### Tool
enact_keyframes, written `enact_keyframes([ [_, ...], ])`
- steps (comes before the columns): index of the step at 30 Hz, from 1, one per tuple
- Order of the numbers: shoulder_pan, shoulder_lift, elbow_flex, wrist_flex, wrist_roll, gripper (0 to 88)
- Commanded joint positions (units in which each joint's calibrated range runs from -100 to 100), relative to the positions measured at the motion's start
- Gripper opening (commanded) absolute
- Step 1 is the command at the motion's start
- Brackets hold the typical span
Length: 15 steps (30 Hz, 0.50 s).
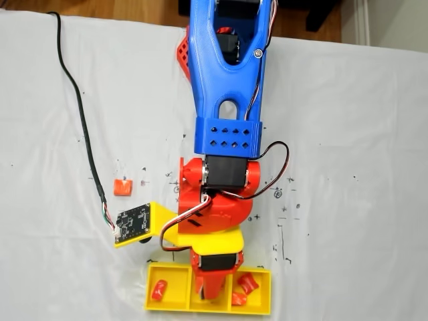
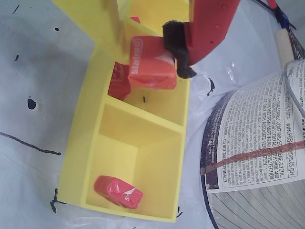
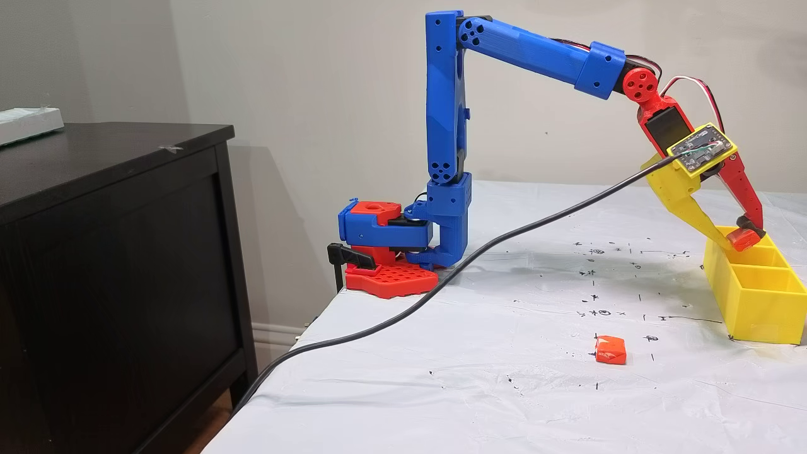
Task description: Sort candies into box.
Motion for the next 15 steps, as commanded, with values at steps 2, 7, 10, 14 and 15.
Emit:
enact_keyframes([
  [2, -0.64, -1.11, -0.08, -1.95, 0.63, 22.6],
  [7, -0.37, -1.96, 0.01, -1.70, 0.63, 24.1],
  [10, -0.10, -3.06, 0.10, -1.21, 0.59, 24.1],
  [14, 0.44, -5.27, 0.01, 0.02, 0.98, 17.2],
  [15, 0.63, -6.03, -0.08, 0.59, 1.12, 14.5],
])
